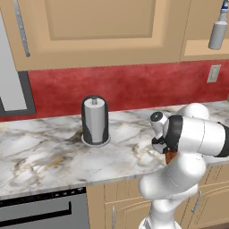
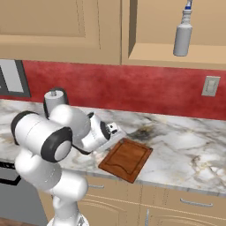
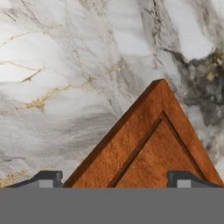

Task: Move the cutting board and knife to the sink. Then move spray from the cabinet to the counter.

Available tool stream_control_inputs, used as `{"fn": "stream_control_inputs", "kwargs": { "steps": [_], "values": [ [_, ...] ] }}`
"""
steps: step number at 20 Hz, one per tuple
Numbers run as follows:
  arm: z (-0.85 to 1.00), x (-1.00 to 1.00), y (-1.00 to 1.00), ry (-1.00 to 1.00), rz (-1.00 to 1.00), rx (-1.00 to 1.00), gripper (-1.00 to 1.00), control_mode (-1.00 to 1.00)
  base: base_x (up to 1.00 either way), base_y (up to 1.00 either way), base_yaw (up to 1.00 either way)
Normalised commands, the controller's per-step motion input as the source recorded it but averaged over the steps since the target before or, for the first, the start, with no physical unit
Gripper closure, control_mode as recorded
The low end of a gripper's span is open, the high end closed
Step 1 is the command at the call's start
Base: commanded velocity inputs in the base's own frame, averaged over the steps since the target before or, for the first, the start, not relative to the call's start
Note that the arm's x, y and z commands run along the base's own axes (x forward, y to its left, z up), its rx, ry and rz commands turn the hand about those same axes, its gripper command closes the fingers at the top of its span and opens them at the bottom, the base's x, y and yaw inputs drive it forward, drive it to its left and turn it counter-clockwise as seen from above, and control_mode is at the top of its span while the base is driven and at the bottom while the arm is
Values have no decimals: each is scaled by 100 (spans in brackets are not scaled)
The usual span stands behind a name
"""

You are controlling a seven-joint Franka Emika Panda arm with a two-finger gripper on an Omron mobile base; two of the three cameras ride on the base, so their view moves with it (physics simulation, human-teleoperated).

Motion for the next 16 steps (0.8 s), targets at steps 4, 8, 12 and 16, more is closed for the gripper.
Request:
{"fn": "stream_control_inputs", "kwargs": {
  "steps": [4,8,12,16],
  "values": [
    [-52,-100,-44,0,2,-5,-100,-100,0,0,0],
    [-60,-100,-53,0,1,-4,-100,-100,0,0,0],
    [-45,-76,-41,0,0,-4,-100,-100,0,0,0],
    [0,12,0,0,-3,0,-100,-100,0,0,0]
  ]
}}
